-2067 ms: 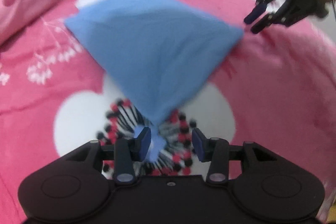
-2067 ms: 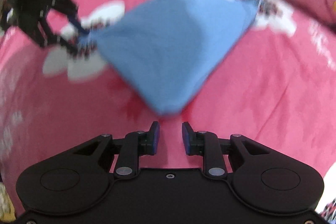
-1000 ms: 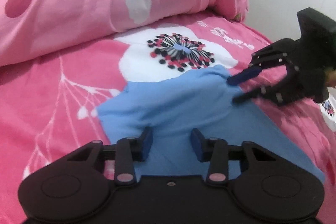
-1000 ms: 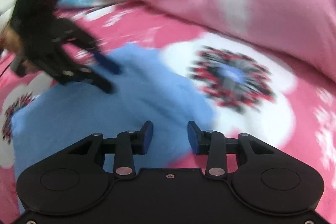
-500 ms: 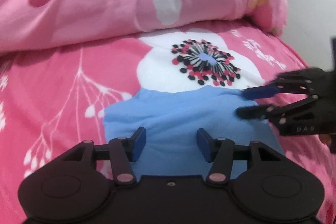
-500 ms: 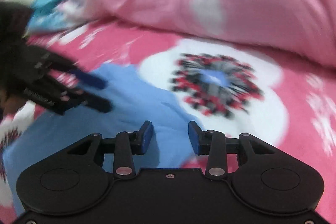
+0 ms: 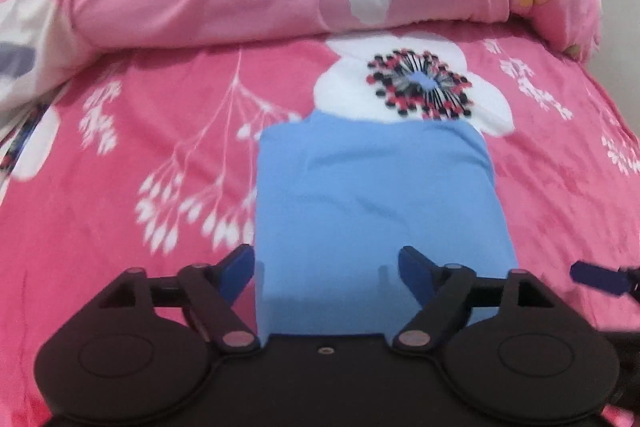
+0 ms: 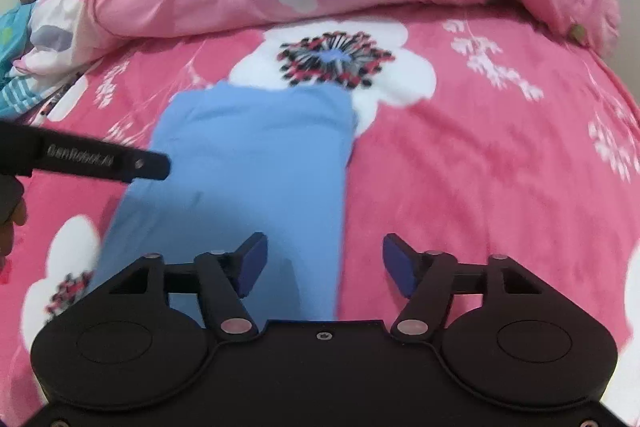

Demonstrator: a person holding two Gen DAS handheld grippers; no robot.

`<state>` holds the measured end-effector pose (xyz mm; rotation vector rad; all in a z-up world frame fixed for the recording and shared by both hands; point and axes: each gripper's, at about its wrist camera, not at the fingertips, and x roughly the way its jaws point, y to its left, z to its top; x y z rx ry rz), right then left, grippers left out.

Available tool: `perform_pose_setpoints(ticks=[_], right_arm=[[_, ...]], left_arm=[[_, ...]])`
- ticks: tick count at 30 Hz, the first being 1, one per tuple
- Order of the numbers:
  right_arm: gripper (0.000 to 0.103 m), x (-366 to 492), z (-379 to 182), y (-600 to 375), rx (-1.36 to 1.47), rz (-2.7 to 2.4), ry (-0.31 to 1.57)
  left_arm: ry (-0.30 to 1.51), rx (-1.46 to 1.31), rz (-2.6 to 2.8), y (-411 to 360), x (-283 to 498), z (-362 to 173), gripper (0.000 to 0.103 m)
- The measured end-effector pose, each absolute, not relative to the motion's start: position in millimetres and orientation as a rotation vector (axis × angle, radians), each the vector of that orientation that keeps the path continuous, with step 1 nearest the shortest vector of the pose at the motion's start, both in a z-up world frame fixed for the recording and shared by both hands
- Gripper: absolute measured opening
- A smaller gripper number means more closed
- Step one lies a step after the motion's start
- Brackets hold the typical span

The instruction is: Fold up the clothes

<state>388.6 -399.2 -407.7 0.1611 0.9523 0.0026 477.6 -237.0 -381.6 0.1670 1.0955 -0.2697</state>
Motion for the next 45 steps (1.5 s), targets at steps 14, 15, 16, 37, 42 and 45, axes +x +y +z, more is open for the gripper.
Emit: perform_pose_setpoints(ticks=[14,15,16,37,42,45], right_arm=[[0.080,334.8,-379.2,-350.0,0.131,-0.174,0.973],[0.081,332.7,-378.4,-347.7,0.130,-0.175,0.975],[0.081,330.6,-377.6,-345.4,0.129,-0.176,0.977],[0.084,305.9,-364.0,-319.6,0.094,-0.186,0.975],[0.084,303.7,-363.4,-318.5,0.095,-0.188,0.976],[0.084,302.4,-363.1,-317.9,0.095,-0.189,0.976]], left_arm=[[1.135,0.172,-0.179,-206.1,412.1,-361.5,0.084],[1.140,0.169,-0.169,-204.1,409.2,-361.0,0.085],[1.145,0.165,-0.161,-201.8,406.5,-360.7,0.085],[1.158,0.125,-0.124,-185.0,371.9,-355.3,0.085],[1.160,0.129,-0.116,-183.4,367.7,-356.0,0.085],[1.158,0.134,-0.114,-184.0,366.4,-356.4,0.085]])
